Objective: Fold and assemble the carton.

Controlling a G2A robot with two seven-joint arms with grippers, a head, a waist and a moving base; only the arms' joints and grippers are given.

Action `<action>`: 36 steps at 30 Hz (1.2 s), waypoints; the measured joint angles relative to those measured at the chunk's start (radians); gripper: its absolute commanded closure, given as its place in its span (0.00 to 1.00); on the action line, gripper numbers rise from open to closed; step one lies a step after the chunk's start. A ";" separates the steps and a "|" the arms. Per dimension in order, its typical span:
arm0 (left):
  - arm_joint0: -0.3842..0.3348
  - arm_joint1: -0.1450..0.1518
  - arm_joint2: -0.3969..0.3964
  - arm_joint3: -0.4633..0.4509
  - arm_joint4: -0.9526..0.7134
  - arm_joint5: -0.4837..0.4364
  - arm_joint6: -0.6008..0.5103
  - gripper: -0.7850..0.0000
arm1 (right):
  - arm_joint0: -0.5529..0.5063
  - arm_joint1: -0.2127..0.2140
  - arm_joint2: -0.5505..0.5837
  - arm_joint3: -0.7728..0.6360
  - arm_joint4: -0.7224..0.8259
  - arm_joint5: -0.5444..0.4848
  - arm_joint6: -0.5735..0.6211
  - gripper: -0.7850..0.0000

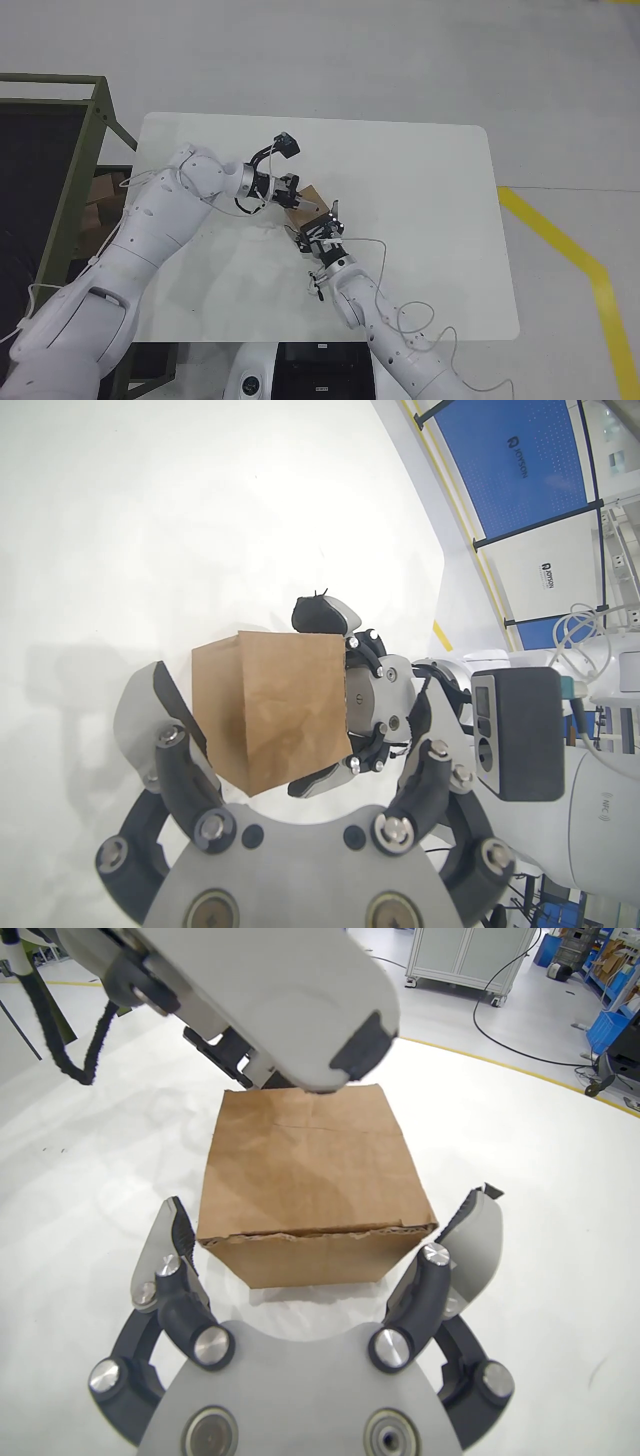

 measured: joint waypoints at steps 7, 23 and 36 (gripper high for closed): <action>-0.003 -0.001 0.005 0.004 0.005 -0.005 -0.002 0.00 | 0.002 -0.002 0.007 0.008 0.019 0.005 -0.008 0.00; -0.014 -0.005 0.017 0.030 0.018 -0.033 0.001 0.00 | 0.037 0.000 0.025 0.041 0.066 -0.086 -0.001 0.51; -0.019 -0.006 0.021 0.038 0.013 -0.042 0.003 0.00 | 0.044 0.001 0.025 0.054 0.068 -0.099 -0.014 0.62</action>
